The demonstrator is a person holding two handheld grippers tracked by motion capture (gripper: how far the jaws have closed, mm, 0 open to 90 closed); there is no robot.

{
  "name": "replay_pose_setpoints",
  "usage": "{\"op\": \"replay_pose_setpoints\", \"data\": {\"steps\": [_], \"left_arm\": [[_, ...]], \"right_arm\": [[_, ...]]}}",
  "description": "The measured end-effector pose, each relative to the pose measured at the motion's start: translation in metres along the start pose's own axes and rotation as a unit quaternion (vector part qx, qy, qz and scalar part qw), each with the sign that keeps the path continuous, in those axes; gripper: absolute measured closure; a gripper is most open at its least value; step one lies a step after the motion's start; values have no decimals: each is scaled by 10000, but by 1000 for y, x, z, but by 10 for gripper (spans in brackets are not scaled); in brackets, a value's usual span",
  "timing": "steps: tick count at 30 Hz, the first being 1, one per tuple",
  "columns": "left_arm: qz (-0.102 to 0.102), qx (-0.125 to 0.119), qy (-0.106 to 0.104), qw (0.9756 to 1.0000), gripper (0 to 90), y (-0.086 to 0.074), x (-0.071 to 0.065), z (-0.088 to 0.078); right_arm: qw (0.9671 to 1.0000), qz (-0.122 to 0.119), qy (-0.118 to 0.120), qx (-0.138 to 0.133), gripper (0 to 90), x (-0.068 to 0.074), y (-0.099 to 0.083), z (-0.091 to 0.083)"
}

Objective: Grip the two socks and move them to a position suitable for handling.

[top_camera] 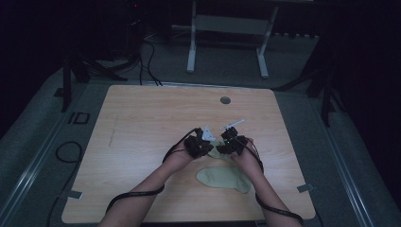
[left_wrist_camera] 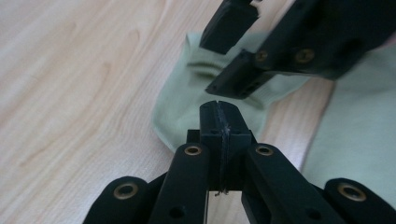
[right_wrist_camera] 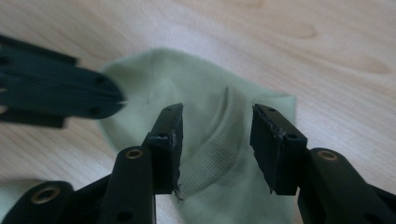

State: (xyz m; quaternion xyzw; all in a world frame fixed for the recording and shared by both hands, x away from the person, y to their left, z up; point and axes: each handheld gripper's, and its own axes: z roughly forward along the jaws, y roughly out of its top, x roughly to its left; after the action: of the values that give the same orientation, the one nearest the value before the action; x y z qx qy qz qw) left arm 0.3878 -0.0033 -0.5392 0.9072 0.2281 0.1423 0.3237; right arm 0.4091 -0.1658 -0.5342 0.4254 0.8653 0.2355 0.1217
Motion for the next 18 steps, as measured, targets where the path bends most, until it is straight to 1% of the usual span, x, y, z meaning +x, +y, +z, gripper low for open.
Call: {"op": "replay_pose_setpoints", "data": {"steps": [2, 3, 4, 5, 6, 10, 13, 15, 18], "left_arm": [[20, 115, 19, 9999, 892, -3, 0, 6], [54, 180, 70, 9998, 892, -4, 0, 8], [63, 225, 76, 9997, 892, -5, 0, 10], [61, 271, 104, 9996, 892, -6, 1, 12], [23, 244, 98, 9997, 893, -7, 2, 12], [-1, 227, 65, 9997, 894, -8, 2, 12], [-10, 217, 74, 9997, 894, -8, 2, 12], [30, 211, 102, 9997, 894, -8, 1, 12], [32, 222, 80, 9997, 894, -9, 2, 12]], "right_arm": [[10000, -70, 12, 69, 591, 1, -2, 3], [9999, -88, 6, 72, 624, 1, -3, 4], [9999, -130, -20, 60, 655, 0, -3, 4], [9999, -120, -13, 61, 680, -1, -3, 4], [9999, -111, 5, 64, 710, -2, -3, 4], [9999, -113, -9, 83, 804, -7, -3, 3], [9999, -74, 35, 94, 815, -10, -2, 0], [9999, -86, 43, 68, 815, -11, -2, -4], [10000, -39, 45, -60, 816, -15, -2, -15]]}}
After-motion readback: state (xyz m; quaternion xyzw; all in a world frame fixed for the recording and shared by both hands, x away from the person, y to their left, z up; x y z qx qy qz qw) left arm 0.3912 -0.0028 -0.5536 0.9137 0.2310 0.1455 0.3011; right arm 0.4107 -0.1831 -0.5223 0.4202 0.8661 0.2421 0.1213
